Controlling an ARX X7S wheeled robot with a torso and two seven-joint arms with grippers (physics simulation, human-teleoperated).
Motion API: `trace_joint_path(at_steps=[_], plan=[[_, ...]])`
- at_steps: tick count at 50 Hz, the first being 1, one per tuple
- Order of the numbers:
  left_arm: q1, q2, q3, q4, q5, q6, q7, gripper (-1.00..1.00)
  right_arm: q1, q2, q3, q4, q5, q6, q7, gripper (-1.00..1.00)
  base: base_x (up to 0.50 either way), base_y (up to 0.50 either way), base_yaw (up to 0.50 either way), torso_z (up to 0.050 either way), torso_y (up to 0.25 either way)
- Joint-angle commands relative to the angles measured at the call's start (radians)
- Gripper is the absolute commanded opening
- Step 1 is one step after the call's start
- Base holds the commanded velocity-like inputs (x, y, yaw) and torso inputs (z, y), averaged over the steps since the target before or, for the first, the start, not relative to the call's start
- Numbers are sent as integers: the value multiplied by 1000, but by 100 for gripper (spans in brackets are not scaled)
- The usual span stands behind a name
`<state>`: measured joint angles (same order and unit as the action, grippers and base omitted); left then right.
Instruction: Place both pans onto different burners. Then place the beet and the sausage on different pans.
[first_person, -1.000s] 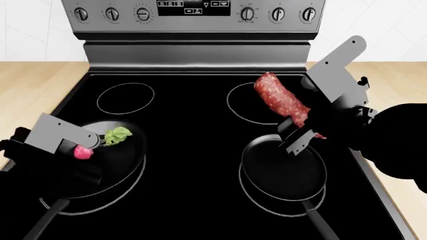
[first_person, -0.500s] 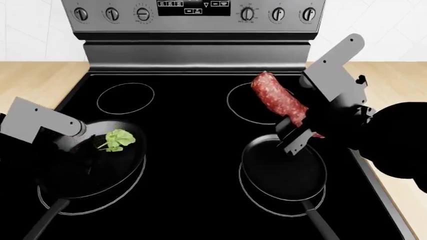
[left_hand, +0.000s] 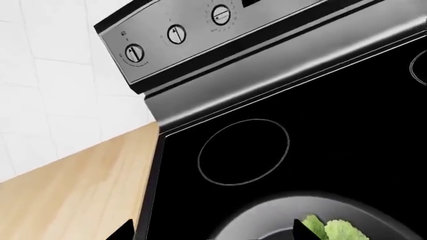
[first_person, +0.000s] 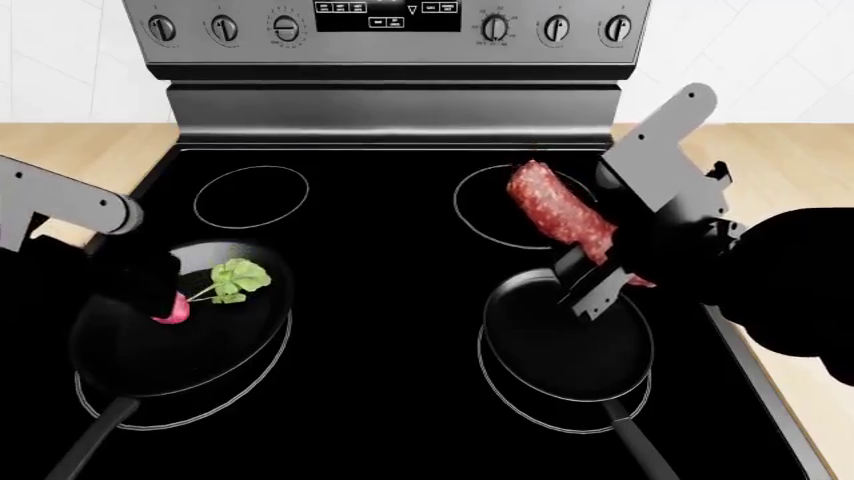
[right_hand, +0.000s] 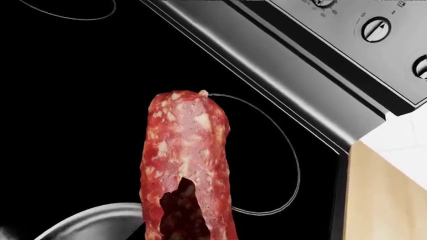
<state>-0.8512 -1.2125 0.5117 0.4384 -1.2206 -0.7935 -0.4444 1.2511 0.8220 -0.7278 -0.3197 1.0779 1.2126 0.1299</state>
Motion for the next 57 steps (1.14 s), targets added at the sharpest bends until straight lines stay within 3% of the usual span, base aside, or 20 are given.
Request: trace_joint_path(at_steps=[1,16,52,53,57], plan=[[-25,-4,-29,14,-30,1,-24,100,-9,20,-35,2,-18,27,-19,-100,0,0,0,0,0],[-48,5,-45,-2,-23,8,-22,100,-69,84,3,-73,81,60,37,-100,0,0,0,0,0],[-57,12,-48,1,-16,0,-22,100,-120,79,-32,-66,73,22,18,-100,0,0,-1,0,0],[-58,12,-49,2,-17,-1,-23,100,-118,80,-31,-68,78,25,20,100,0,0,0,0,0],[-59,11,-50,5,-19,-4,-26,100,-111,82,-27,-74,88,33,24,100,0,0,0,0,0]])
